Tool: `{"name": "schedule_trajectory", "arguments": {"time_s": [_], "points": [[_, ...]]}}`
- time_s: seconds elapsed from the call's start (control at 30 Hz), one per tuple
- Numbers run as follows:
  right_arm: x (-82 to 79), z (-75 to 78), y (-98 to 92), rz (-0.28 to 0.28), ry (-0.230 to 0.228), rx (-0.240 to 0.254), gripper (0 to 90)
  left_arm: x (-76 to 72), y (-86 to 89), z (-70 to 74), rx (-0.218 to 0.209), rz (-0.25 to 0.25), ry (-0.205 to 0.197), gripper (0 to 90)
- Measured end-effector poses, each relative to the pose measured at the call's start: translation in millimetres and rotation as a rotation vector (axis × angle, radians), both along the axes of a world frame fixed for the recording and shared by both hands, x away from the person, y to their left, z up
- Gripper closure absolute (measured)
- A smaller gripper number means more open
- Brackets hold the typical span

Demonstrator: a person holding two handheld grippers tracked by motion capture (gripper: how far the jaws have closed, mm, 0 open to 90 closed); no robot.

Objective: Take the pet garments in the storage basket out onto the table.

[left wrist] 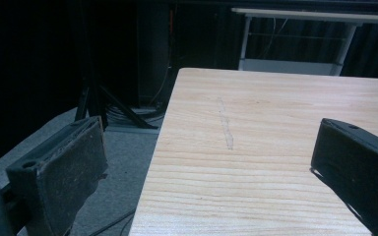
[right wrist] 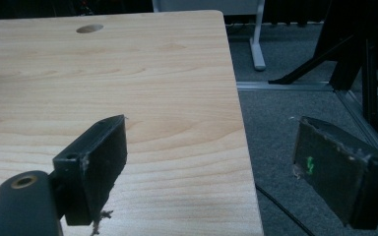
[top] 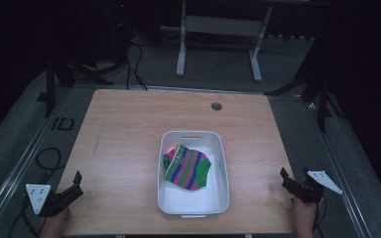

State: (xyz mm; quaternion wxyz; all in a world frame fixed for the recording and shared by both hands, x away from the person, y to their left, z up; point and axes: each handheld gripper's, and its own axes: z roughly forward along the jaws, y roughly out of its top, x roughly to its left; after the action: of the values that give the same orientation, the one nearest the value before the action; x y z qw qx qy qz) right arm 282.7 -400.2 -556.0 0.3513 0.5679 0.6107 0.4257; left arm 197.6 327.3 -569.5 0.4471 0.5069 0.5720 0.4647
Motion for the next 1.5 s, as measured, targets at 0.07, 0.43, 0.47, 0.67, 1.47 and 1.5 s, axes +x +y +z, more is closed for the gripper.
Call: {"name": "schedule_trajectory", "arguments": {"time_s": [0.07, 0.43, 0.47, 0.67, 1.47, 1.5], "points": [[0.9, 0.0, 0.6, 0.015, 0.009, -0.001, 13.0, 0.1, 0.3, 0.0, -0.002, 0.001, 0.001, 0.9], [7.2, -0.2, 6.9, 0.054, 0.075, -0.044, 12.5, 0.4, 1.0, 0.1, -0.004, 0.001, 0.003, 1.0], [7.2, -0.2, 6.9, 0.054, 0.075, -0.044, 12.5, 0.4, 1.0, 0.1, -0.004, 0.001, 0.003, 0.9], [10.6, -0.7, 11.7, 0.112, 0.114, -0.070, 13.3, 0.2, 1.5, 0.1, -0.006, -0.004, 0.005, 0.9], [8.8, 19.9, 35.4, 0.754, 0.369, -0.103, 12.1, 0.1, 2.9, 0.1, -0.018, -0.026, 0.007, 0.9], [9.2, 22.8, 39.6, 0.778, 0.370, -0.094, 12.1, 0.1, 2.9, 0.1, -0.018, -0.026, 0.007, 0.9]]}}
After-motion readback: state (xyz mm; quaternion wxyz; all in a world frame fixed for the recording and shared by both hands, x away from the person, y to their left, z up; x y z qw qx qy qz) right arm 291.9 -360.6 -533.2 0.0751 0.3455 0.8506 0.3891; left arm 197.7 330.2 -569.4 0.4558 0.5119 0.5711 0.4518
